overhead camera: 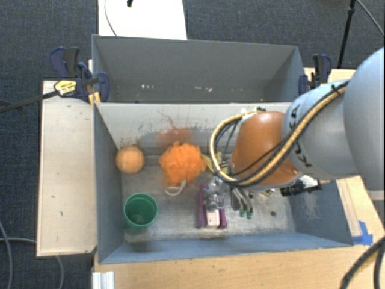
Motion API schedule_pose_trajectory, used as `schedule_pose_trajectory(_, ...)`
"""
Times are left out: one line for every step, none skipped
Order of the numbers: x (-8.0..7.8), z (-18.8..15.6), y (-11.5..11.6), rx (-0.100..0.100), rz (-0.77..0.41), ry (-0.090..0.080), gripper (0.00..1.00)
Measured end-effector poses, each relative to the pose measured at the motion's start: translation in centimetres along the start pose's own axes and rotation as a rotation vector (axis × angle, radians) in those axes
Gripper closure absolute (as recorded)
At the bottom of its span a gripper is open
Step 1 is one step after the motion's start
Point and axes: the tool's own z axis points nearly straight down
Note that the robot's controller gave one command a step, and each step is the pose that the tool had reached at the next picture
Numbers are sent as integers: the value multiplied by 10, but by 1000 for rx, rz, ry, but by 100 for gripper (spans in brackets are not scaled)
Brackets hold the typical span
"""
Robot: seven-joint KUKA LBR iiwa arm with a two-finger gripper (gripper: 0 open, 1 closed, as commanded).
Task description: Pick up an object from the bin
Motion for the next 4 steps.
schedule_pose_trajectory(1, -2, 0, 0, -1, 1, 100)
schedule_pose_trajectory(-19, -23, 29, 6, -226, 36, 100)
schedule_pose_trajectory(-19, -43, 33, 7, -272, 59, 100)
schedule_pose_trajectory(-21, -61, 33, 9, -231, 54, 100)
